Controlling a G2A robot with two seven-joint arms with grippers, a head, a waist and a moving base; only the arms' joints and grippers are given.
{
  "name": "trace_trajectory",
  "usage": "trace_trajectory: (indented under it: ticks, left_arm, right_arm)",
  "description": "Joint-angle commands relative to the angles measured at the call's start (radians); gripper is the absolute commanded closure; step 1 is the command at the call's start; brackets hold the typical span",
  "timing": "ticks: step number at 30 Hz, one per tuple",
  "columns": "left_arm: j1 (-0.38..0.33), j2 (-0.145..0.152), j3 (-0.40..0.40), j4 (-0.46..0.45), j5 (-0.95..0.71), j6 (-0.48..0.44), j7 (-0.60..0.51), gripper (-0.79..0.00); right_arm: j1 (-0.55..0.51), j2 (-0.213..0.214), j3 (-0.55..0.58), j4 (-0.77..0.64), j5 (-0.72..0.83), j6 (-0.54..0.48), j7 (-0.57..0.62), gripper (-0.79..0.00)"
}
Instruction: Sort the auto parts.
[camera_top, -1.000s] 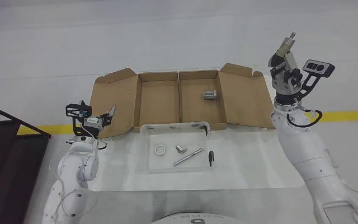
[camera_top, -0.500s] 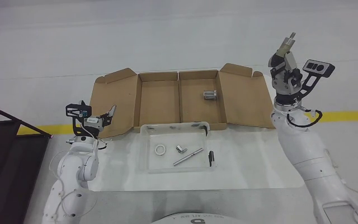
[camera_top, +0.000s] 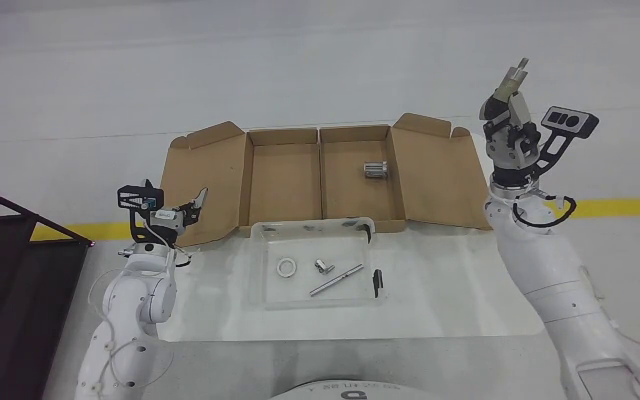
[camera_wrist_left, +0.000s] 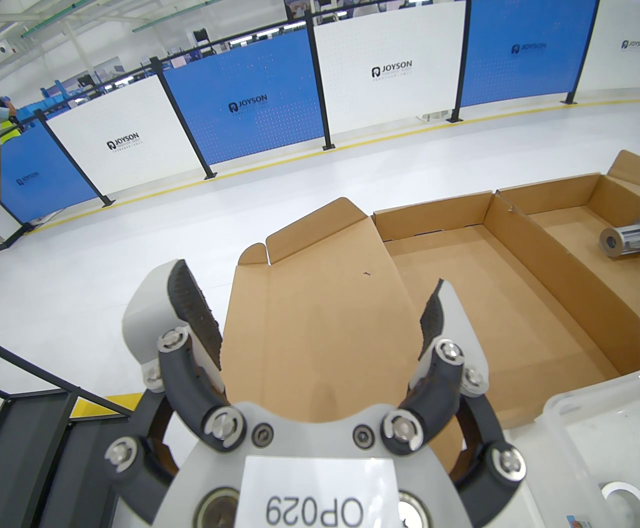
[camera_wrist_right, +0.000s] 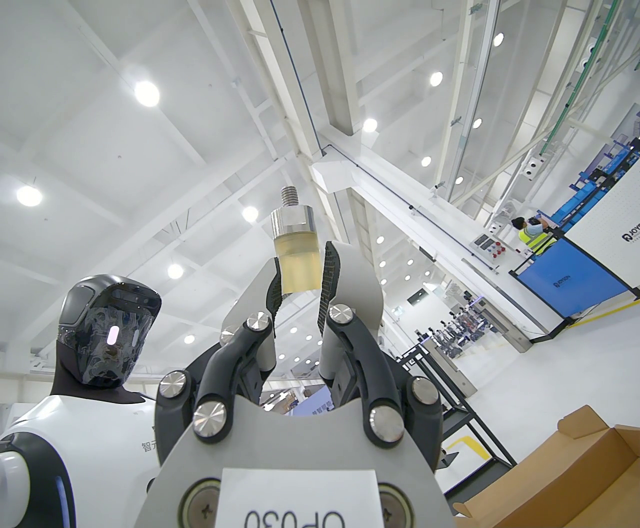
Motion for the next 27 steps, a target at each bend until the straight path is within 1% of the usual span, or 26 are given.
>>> trace_trajectory:
  ticks: [1, 23, 24, 26, 27]
  left_arm:
    - [0.0, 0.0, 0.0, 0.0, 0.0, 0.0, 0.0, -0.785]
    - [0.0, 0.0, 0.0, 0.0, 0.0, 0.0, 0.0, -0.785]
    - [0.0, 0.0, 0.0, 0.0, 0.0, 0.0, 0.0, -0.785]
    - [0.0, 0.0, 0.0, 0.0, 0.0, 0.0, 0.0, -0.785]
    - [0.0, 0.0, 0.0, 0.0, 0.0, 0.0, 0.0, -0.785]
  right_arm:
    - [0.0, 0.0, 0.0, 0.0, 0.0, 0.0, 0.0, 0.0]
    - [0.0, 0.0, 0.0, 0.0, 0.0, 0.0, 0.0, 0.0]
    - [0.0, 0.0, 0.0, 0.0, 0.0, 0.0, 0.0, -0.006]
    - [0.0, 0.0, 0.0, 0.0, 0.0, 0.0, 0.0, -0.055]
    - [0.0, 0.0, 0.0, 0.0, 0.0, 0.0, 0.0, -0.049]
